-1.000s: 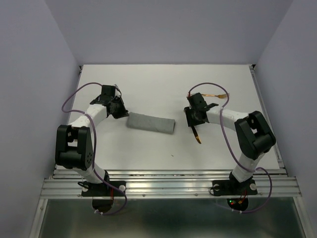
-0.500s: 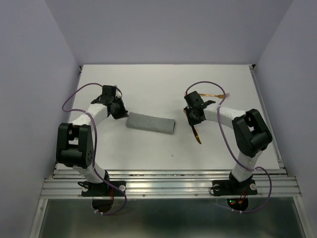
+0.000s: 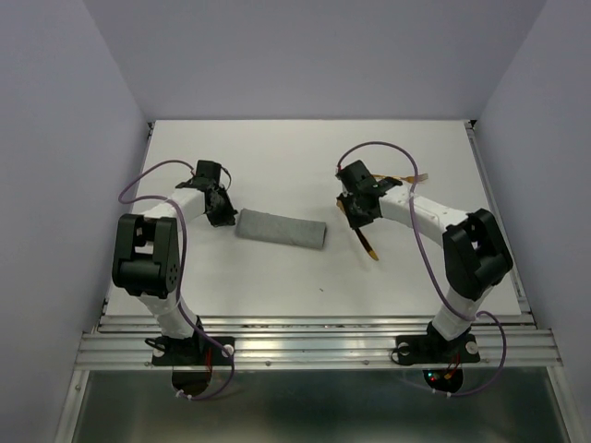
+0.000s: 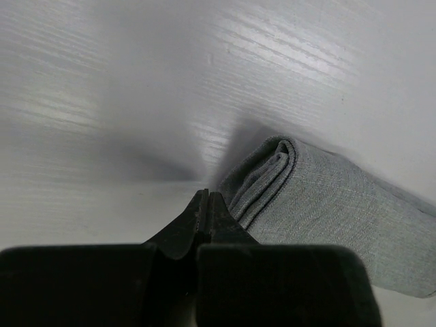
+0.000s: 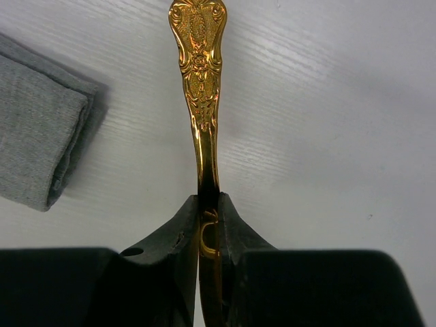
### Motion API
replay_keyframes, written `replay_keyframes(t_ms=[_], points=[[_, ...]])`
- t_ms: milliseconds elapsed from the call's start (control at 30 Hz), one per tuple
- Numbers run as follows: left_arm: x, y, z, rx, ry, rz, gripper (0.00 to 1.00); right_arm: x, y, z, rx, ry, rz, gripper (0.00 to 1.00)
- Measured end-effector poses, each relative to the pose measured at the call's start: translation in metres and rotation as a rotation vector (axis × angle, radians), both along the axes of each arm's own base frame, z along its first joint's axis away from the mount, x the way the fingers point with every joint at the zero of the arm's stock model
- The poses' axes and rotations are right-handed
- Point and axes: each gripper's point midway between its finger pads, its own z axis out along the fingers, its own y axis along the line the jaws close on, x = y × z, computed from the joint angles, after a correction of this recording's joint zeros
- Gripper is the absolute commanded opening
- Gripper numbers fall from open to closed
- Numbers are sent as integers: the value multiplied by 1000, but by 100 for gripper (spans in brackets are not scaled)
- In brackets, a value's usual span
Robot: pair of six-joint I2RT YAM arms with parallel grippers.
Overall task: Fold the napkin into a case and place the utensils inside
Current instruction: Pick up the knife from the center of the board.
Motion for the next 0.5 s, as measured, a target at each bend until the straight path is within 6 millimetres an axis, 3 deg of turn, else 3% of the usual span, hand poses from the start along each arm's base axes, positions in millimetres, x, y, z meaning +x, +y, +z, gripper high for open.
replay_keyframes(t_ms=[333, 500], points=[[1, 1, -2, 5, 12, 6, 0, 15, 18, 31, 20, -64, 53, 1], [3, 0, -3, 6, 19, 6, 0, 13, 40, 44, 24, -91, 137, 1]])
